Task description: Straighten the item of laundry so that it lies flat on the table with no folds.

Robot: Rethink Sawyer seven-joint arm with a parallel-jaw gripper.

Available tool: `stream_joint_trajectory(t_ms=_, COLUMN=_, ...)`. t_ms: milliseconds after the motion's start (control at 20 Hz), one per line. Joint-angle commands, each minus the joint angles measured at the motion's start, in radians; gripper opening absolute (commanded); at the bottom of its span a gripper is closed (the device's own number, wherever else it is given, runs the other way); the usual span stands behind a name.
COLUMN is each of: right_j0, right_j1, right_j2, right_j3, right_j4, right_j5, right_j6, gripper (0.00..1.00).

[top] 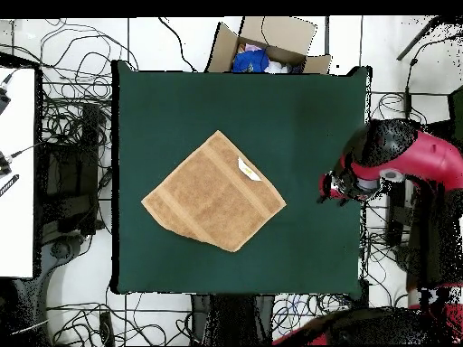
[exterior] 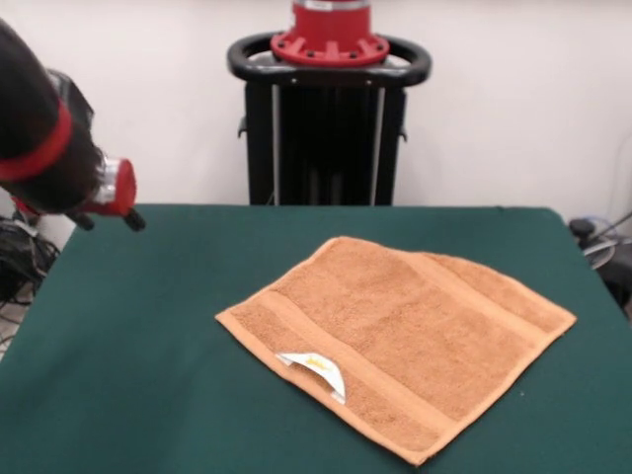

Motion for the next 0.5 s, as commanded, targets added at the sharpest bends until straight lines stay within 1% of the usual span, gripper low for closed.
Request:
stream_joint_trajectory(t_ms=50, right_j0=-0.001, right_j1=-0.057, right_j2=0.145, right_j3=0.156, right_j4=0.102, right_j5=-0.034, right_j6=-0.204, gripper=1.00)
stream_joint_trajectory(t_ms=100, right_j0=-0.003, right_j1=-0.044, right_j2=0.150, right_j3=0.147, right_j4=0.107, right_j5=-0.047, right_j6=-0.201, gripper=1.00)
stream_joint_trajectory(t_ms=200, right_j0=-0.019, right_j1=-0.041, right_j2=0.172, right_j3=0.162, right_j4=0.137, right_j5=-0.102, right_j6=-0.196, gripper=1.00)
stream_joint_trajectory(t_ms=300, right_j0=-0.046, right_j1=-0.038, right_j2=0.205, right_j3=0.193, right_j4=0.174, right_j5=-0.182, right_j6=-0.200, gripper=1.00)
stream_joint_trajectory(t_ms=500, right_j0=-0.080, right_j1=-0.031, right_j2=0.248, right_j3=0.232, right_j4=0.208, right_j5=-0.259, right_j6=-0.214, gripper=1.00)
